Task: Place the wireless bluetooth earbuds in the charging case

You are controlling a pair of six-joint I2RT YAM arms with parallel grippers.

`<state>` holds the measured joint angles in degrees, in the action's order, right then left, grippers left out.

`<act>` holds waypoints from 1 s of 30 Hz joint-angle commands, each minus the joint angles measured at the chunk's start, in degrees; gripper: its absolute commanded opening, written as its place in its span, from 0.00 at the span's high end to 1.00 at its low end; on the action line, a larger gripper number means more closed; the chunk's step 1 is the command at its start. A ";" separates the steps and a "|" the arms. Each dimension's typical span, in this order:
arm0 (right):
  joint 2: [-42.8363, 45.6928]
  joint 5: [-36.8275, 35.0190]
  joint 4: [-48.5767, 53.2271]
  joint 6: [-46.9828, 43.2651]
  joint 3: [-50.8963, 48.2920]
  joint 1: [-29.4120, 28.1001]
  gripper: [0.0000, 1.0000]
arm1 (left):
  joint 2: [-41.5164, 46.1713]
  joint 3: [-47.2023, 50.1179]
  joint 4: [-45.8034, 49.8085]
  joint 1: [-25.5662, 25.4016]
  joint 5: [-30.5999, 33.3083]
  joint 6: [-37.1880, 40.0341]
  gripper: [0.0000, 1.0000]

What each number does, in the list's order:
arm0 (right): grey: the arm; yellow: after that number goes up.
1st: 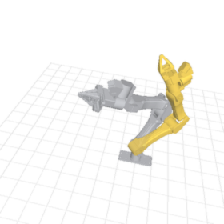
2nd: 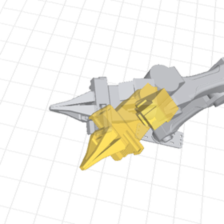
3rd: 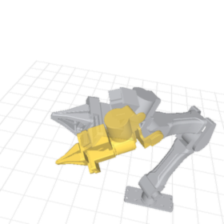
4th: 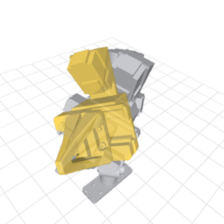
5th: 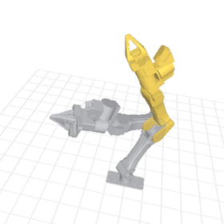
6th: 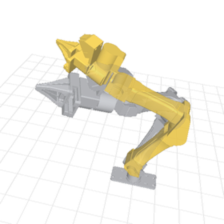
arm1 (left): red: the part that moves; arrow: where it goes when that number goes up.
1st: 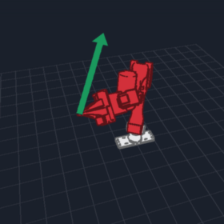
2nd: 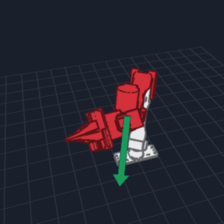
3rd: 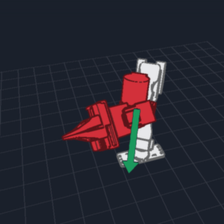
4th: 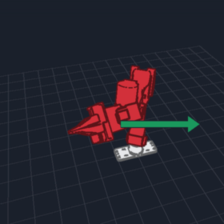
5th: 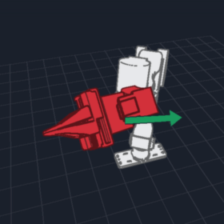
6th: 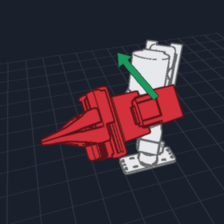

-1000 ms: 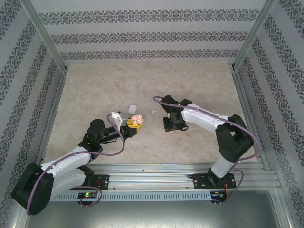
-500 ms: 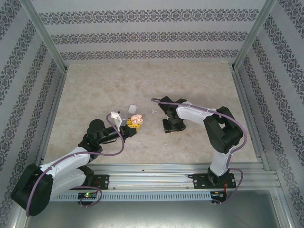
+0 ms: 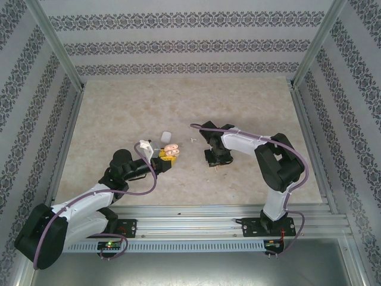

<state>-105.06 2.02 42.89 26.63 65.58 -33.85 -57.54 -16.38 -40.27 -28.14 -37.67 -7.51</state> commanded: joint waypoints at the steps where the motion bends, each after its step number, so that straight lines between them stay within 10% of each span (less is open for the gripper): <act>1: 2.58 2.87 -1.24 0.74 -2.02 0.62 0.80 | 0.02 -0.36 -2.09 -0.42 -0.49 0.22 0.92; 15: 21.77 10.86 -13.80 3.34 -5.06 -1.21 0.87 | 0.42 -1.60 -2.59 -0.42 -1.15 -0.88 0.92; 30: 39.09 6.58 -19.36 -7.47 -0.19 -15.55 0.87 | -3.02 -5.54 -10.39 -0.42 -4.57 -5.63 0.92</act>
<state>-66.46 9.45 25.74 22.74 63.64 -48.01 -60.31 -19.92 -45.10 -28.14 -39.92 -10.81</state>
